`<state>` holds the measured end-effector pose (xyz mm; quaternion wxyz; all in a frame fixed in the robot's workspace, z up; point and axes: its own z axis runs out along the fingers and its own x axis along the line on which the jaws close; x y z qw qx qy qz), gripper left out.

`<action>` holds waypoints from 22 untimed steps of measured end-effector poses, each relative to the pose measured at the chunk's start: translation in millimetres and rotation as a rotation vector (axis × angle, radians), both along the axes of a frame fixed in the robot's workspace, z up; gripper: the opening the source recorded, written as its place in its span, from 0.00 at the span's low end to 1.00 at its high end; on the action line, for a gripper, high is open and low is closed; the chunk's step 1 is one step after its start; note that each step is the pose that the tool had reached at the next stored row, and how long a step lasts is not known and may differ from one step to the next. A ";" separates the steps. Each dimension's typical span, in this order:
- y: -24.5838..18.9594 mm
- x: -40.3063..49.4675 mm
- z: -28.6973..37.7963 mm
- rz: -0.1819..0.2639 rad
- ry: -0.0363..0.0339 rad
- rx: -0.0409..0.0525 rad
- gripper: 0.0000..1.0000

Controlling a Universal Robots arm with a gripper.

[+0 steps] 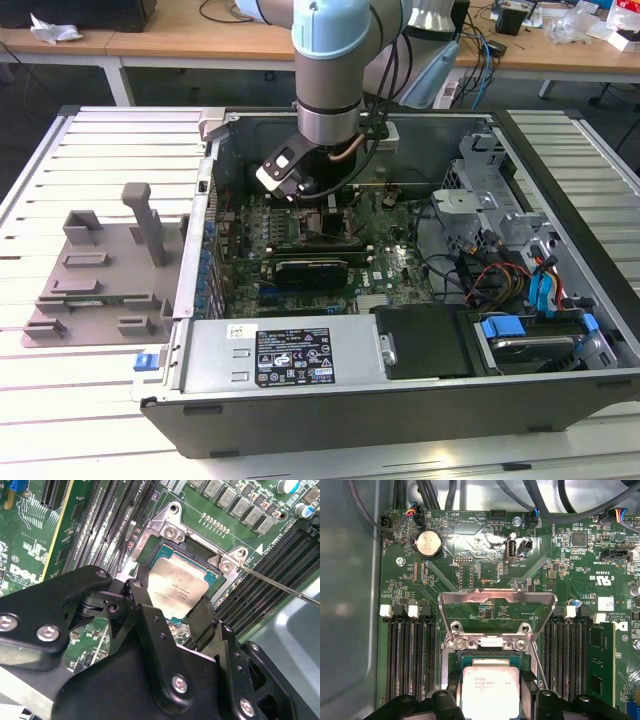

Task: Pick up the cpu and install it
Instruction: 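Place the cpu into insertion slot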

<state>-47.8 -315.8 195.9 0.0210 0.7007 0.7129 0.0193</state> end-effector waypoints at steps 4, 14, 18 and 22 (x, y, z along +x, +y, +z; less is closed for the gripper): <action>0.0 0.0 -0.2 0.000 -0.0002 0.0002 0.55; 0.1 0.0 0.3 0.000 -0.0007 0.0152 0.62; 0.1 0.0 4.5 0.000 -0.0005 0.0149 0.62; 0.1 0.0 15.6 0.000 -0.0005 0.0149 0.62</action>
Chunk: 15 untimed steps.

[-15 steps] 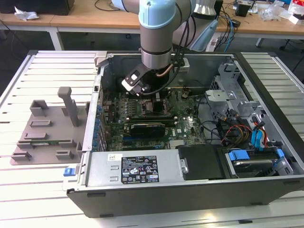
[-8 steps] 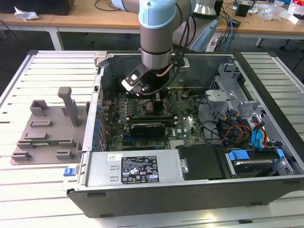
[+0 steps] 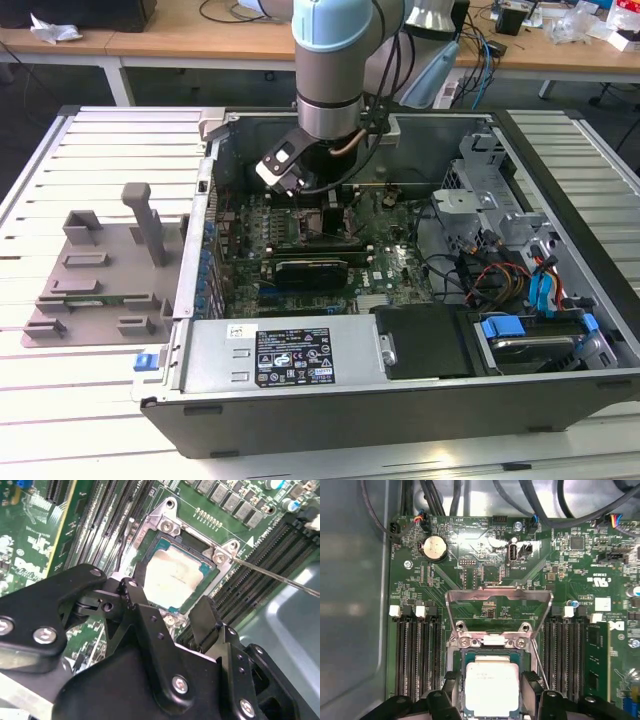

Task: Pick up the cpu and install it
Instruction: 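Place the cpu into insertion slot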

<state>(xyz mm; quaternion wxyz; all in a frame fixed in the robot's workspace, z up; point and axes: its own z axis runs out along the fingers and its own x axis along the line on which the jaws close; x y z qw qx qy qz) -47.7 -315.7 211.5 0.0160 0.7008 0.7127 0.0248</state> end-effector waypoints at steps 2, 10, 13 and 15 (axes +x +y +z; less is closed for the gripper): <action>0.0 0.0 4.4 0.000 -0.0002 0.0000 0.62; 0.1 0.0 5.0 0.000 -0.0001 -0.0008 0.29; 0.1 0.0 5.2 0.000 -0.0001 -0.0010 0.11; 0.1 0.1 5.3 0.000 0.0060 -0.0012 0.11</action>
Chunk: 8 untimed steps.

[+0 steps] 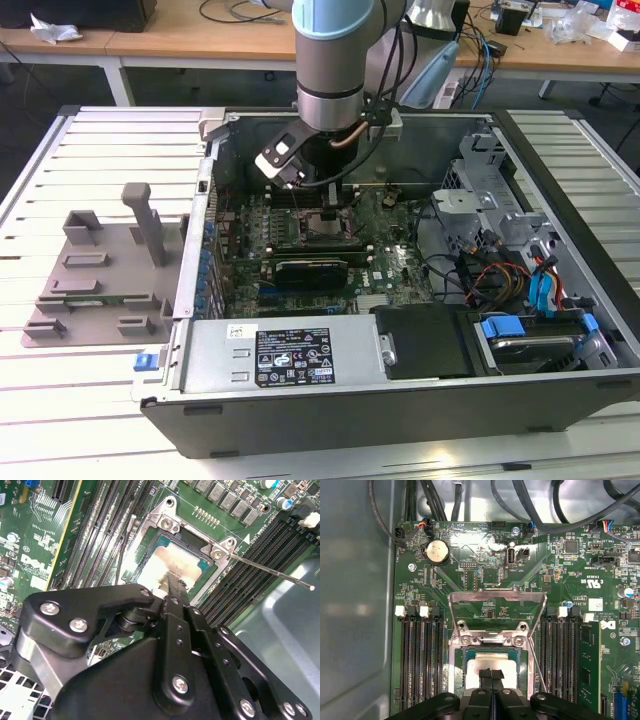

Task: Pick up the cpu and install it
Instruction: 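Place the cpu into insertion slot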

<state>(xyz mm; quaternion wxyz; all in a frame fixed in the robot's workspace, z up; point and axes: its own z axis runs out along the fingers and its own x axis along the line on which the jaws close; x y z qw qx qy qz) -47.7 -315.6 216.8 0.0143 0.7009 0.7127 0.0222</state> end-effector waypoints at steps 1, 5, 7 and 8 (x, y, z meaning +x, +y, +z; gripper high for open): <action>0.0 0.2 0.0 0.000 0.0089 -0.0001 0.11; 0.1 0.4 -0.7 0.000 0.0129 0.0004 0.11; 0.0 0.4 -3.5 0.001 0.0131 0.0002 0.11; 0.0 0.4 -5.9 0.002 0.0127 0.0002 0.11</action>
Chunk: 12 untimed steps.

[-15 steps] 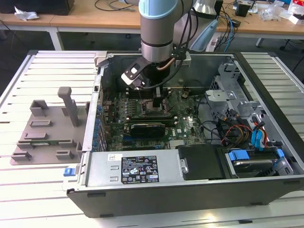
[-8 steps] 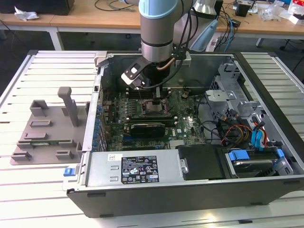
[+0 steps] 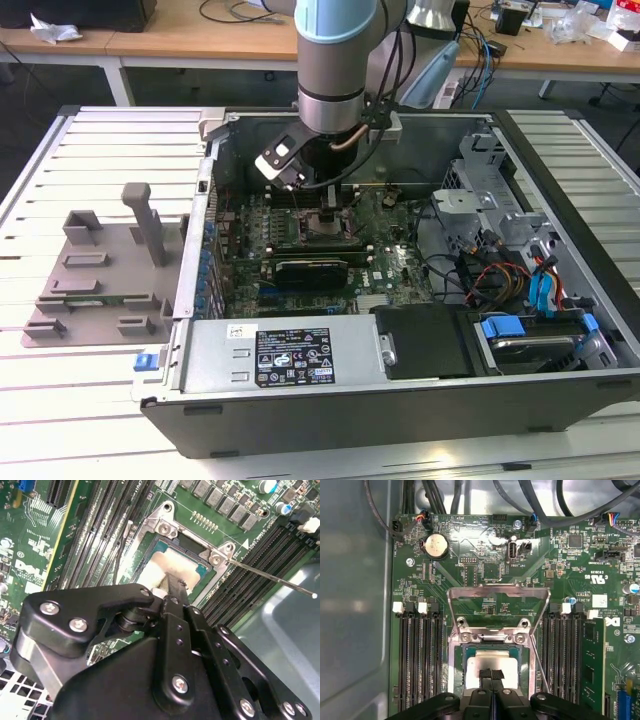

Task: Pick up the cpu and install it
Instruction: 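Place the cpu into insertion slot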

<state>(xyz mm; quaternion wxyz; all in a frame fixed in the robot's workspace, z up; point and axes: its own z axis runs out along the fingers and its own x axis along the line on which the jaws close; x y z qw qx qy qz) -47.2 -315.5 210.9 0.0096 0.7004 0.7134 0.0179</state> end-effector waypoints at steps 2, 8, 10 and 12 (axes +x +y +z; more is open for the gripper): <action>0.0 0.0 -0.7 0.001 -0.0082 0.0000 0.11; -0.1 -0.8 -5.9 0.001 -0.0139 -0.0005 0.11; 0.0 -0.8 -6.1 0.001 -0.0141 -0.0002 0.11; 0.0 -0.8 -5.9 0.001 -0.0143 0.0001 0.11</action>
